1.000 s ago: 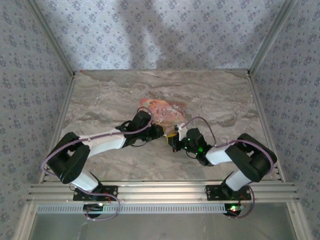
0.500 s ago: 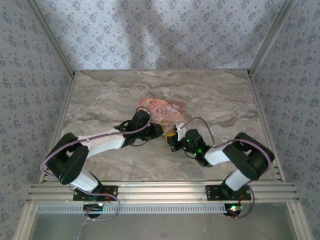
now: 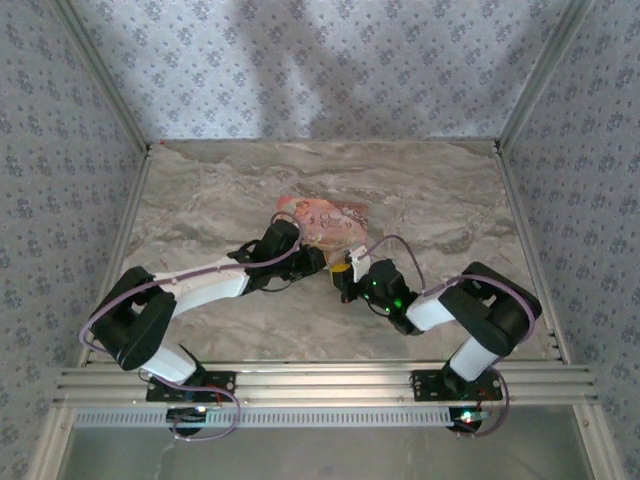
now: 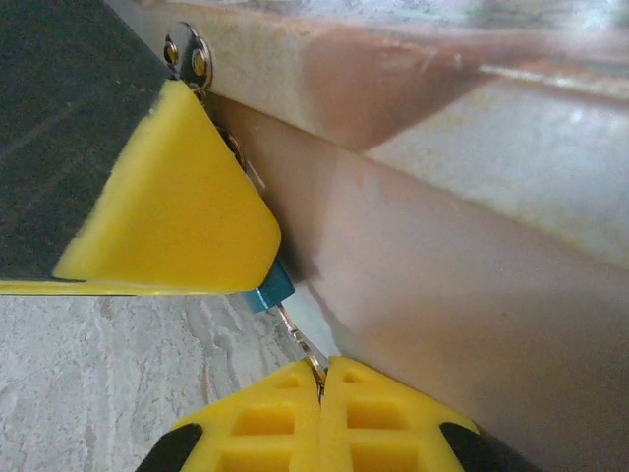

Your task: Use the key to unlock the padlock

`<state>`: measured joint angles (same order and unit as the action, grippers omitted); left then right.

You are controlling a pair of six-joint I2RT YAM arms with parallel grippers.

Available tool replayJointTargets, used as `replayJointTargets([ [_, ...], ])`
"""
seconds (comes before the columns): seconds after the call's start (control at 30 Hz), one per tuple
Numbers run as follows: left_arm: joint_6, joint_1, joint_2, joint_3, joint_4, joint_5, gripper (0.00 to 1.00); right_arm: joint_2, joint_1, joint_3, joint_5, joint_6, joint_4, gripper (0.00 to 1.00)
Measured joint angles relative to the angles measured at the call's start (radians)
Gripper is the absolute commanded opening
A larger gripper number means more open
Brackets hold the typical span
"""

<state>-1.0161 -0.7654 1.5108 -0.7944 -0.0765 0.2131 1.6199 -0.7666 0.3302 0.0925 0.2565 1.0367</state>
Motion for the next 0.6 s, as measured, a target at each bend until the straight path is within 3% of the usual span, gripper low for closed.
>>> replayJointTargets([
  [0.6,-0.007,0.001,0.0,-0.015,0.008,0.0,0.25,0.047,0.0,0.008,0.01,0.005,0.091,0.0],
])
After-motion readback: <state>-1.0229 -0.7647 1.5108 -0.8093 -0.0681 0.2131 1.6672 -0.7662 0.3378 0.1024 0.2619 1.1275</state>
